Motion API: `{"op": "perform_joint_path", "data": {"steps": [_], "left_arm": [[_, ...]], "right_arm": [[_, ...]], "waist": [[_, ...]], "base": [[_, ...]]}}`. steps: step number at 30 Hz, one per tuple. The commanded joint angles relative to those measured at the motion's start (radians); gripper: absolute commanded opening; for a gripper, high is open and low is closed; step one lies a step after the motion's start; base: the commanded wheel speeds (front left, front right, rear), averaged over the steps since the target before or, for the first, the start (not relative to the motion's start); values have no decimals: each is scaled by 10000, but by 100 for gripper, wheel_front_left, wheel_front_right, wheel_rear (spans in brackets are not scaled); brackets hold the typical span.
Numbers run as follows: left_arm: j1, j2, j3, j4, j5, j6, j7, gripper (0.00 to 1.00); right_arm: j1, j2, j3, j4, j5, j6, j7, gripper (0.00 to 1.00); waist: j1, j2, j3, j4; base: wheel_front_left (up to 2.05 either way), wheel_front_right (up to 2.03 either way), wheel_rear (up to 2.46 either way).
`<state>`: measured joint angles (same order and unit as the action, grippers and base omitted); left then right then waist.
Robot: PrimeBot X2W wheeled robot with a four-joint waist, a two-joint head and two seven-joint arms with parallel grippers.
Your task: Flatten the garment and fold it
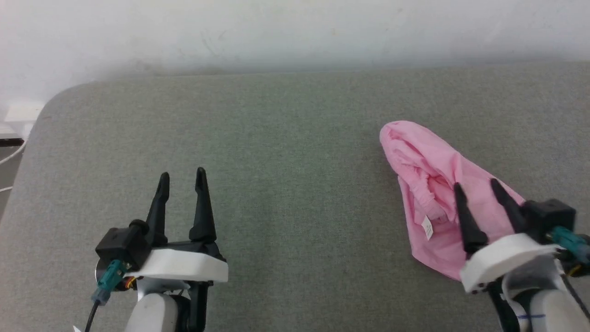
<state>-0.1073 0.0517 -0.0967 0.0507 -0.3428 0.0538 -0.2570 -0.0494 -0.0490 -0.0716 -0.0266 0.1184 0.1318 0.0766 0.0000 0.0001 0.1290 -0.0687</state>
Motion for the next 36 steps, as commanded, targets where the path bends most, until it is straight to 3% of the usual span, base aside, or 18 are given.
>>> {"op": "perform_joint_path", "data": {"steps": [1, 10, 12, 13, 18, 22, 26, 30, 31, 32, 36], "left_arm": [[-142, -13, -22, 7, 62, 40, -47, 100], [-336, -13, -154, 25, 90, 85, -47, 100], [-345, -14, -180, 59, 69, 85, -47, 100], [-350, -14, -205, 73, 49, 86, -47, 100], [-316, -14, -278, 152, -28, 95, -47, 100], [-191, -14, -244, 203, -54, 104, -47, 100], [-85, -14, -185, 191, -47, 96, -47, 100], [11, -14, -134, 162, -33, 101, -47, 100], [40, -14, -119, 159, -29, 101, -47, 100], [73, -14, -113, 174, -25, 90, -47, 100], [205, -14, -72, 215, -9, 53, -47, 100]], "right_arm": [[-242, -13, 128, 31, -235, -11, 146, 100], [-2326, -13, 376, 1621, -1272, -11, 2994, 100], [-2689, -18, 270, 2125, -1467, -11, 3682, 20], [-2841, -31, 224, 2313, -1585, -11, 3920, 0], [-3194, -24, 845, 2630, -1211, -11, 4045, 0], [-2774, -57, 3151, 2088, 147, -11, 4226, 0], [-1999, -710, 5506, 1015, 1379, -11, 4871, 0], [-1140, -1558, 6634, 141, 2254, -11, 5610, 0], [-984, -1706, 6643, -25, 2331, -11, 5637, 17], [-848, -1837, 6585, -160, 2349, -11, 5602, 100], [-512, -2117, 6140, -770, 2348, -11, 5024, 100]], "waist": [[0, -1, 77, -44], [0, -1, 378, 421], [0, -1, 381, 535], [0, -1, 385, 601], [0, -1, 248, 829], [0, -1, 40, 918], [0, -1, -110, 950], [0, -1, -197, 920], [0, -1, -213, 896], [0, -1, -241, 872], [0, -1, -350, 755]], "base": [[0, 0, 0], [0, 0, 0], [0, 0, 0], [0, 0, 0], [0, 0, 0], [0, 0, 0], [0, 0, 0], [0, 0, 0], [0, 0, 0], [0, 0, 0], [0, 0, 0]]}}
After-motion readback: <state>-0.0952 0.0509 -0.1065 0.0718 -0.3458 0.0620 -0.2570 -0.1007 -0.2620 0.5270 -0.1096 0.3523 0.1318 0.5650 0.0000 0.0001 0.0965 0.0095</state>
